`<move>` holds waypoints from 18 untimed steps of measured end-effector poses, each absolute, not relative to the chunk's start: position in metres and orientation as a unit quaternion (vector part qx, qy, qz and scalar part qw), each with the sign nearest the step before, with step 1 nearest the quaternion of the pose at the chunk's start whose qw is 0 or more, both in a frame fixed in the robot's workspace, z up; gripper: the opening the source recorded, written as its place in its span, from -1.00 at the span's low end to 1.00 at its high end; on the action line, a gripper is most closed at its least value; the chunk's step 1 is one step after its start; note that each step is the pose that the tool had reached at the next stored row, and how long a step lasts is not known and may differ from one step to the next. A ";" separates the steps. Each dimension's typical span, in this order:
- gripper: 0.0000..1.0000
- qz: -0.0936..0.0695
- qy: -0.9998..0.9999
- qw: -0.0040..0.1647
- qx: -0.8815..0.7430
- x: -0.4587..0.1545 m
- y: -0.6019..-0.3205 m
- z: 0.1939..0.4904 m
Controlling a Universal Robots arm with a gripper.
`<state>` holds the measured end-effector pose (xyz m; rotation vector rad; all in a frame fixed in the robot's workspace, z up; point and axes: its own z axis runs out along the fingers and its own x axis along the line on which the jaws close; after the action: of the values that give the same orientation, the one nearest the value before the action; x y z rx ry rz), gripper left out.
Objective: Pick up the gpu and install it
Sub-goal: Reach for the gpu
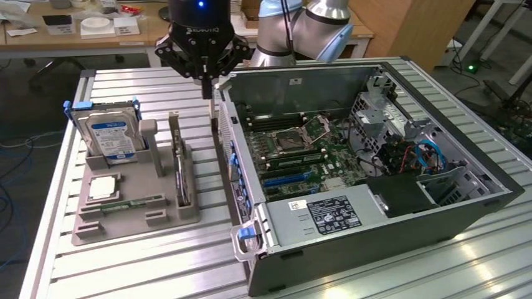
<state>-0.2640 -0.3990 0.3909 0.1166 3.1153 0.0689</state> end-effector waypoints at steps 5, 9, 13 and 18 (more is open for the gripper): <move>-0.79 0.022 0.999 0.012 0.037 -0.269 -0.399 0.391; -0.79 0.022 0.999 0.012 0.037 -0.272 -0.399 0.391; -0.79 0.022 0.999 0.011 0.037 -0.276 -0.399 0.391; -0.79 0.022 0.999 0.011 0.037 -0.281 -0.399 0.391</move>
<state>-0.2812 -0.3991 0.3906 0.1168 3.1158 0.0689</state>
